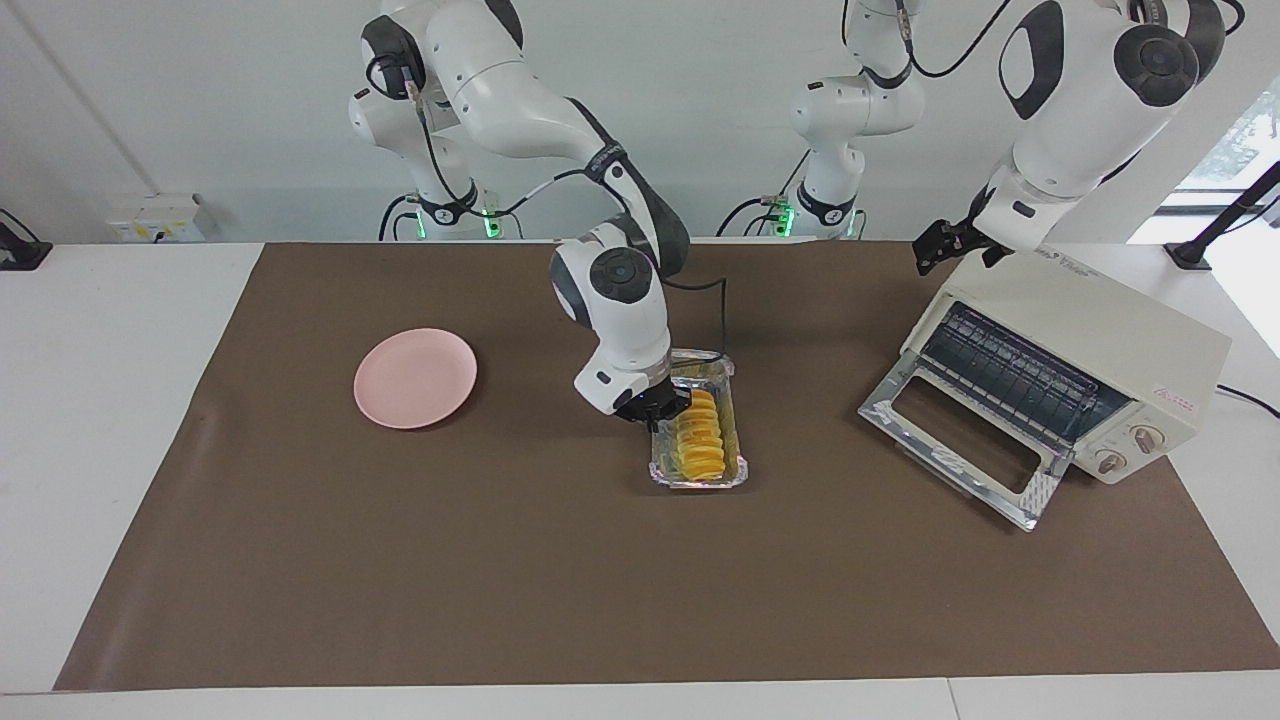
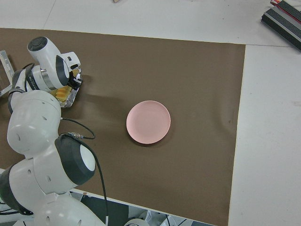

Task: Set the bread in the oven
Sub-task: 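Slide the foil tray toward the table center with the right gripper, then withdraw the right gripper while the left gripper reaches the foil tray, then grasp the foil tray edge with the left gripper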

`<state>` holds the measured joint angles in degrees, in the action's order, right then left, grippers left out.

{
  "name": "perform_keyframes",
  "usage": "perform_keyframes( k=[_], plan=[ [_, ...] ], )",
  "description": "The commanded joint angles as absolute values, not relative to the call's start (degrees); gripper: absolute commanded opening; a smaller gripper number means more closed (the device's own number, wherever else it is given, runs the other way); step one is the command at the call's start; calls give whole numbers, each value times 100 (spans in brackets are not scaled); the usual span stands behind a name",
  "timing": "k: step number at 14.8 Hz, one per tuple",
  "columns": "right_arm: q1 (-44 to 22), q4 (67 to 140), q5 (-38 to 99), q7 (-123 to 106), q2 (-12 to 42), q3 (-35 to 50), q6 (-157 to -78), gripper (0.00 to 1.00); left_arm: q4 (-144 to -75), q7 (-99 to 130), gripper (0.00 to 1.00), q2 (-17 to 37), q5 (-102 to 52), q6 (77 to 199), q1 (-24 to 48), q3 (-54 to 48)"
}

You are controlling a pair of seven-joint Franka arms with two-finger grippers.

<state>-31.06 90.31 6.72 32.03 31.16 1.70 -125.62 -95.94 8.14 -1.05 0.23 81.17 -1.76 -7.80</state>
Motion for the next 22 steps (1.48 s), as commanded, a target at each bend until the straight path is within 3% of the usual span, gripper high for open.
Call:
perform_keyframes(
  k=[1, 6, 10, 14, 22],
  plan=[
    [-3147, 9282, 809, 3287, 2909, 149, -12630, 100, -9598, 773, 100, -176, -88, 8112, -220, -791],
    [-2884, 9193, 747, 3208, 2638, 70, -12139, 100, -9598, 756, 100, -176, -70, 8095, -158, -809],
    [-1858, 9220, 721, 2000, 1970, 70, -11533, 100, -9606, 764, 100, -263, -105, 8147, -45, -870],
    [-749, 9211, 721, 83, 1513, 79, -11084, 100, -9721, 1658, 100, -150, -245, 9366, 736, -879],
    [123, 9220, 424, -1475, 635, 70, -9767, 100, -9325, 2909, 100, 2020, -563, 11836, 2573, -861]
  ],
)
